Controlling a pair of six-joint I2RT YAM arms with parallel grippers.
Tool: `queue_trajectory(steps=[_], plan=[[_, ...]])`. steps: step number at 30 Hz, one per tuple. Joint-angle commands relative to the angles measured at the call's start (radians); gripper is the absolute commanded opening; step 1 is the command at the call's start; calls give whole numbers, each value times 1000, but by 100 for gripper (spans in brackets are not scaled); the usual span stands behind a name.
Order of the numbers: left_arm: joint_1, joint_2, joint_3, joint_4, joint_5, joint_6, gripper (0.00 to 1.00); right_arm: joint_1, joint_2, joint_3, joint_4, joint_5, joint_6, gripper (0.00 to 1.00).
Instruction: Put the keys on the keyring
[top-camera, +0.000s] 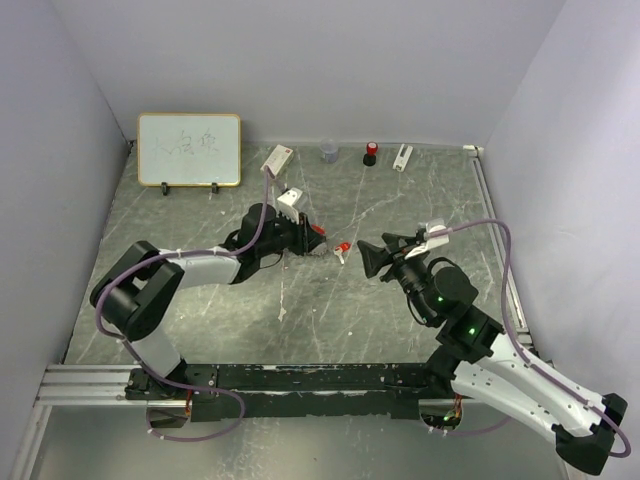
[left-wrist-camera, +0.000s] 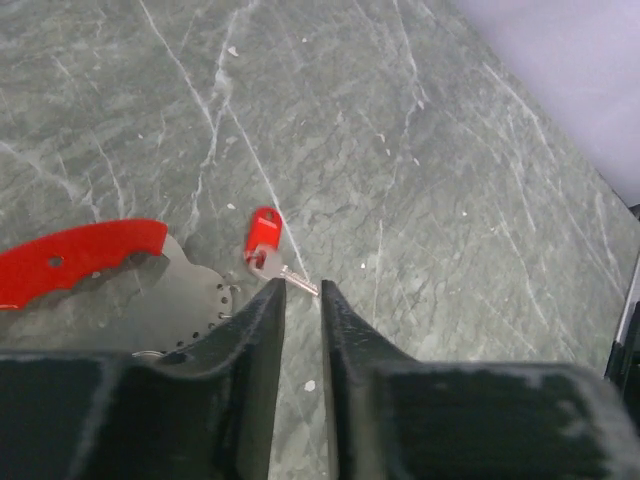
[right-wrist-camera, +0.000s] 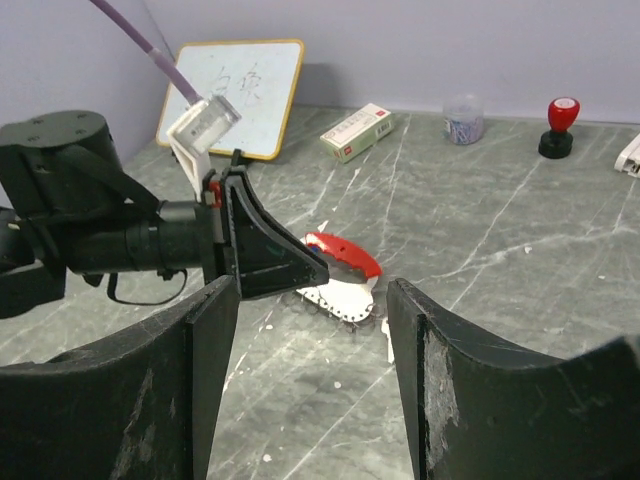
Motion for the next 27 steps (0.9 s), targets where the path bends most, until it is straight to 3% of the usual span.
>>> queue_trajectory(steps=[1, 6, 9, 12, 13, 15, 20, 24, 26, 27], plan=[[-4, -86, 0, 43, 16, -50, 35, -3, -6, -13, 2, -3, 17, 61], [-2, -218, -2, -108, -62, -86, 39, -4, 13, 6, -28, 16, 46, 63], [-1, -306, 23, -222, -118, -79, 41, -3, 15, 13, -52, 64, 105, 69], [-2, -415, 19, -288, -190, -70, 48, -4, 18, 23, -92, 132, 178, 72], [-2, -444, 20, -319, -218, -69, 54, -4, 18, 27, -113, 161, 214, 72], [-2, -503, 21, -372, -265, -61, 56, -4, 16, 40, -168, 223, 290, 74], [-1, -622, -20, -416, -340, -45, 69, -3, -4, 26, -249, 367, 427, 93], [-1, -687, -31, -456, -382, -42, 71, -4, 8, 38, -295, 416, 461, 90], [-1, -705, -28, -469, -394, -43, 71, -4, -8, 27, -260, 409, 437, 92], [-1, -713, -23, -475, -400, -45, 71, -4, -13, 27, -248, 407, 432, 98]])
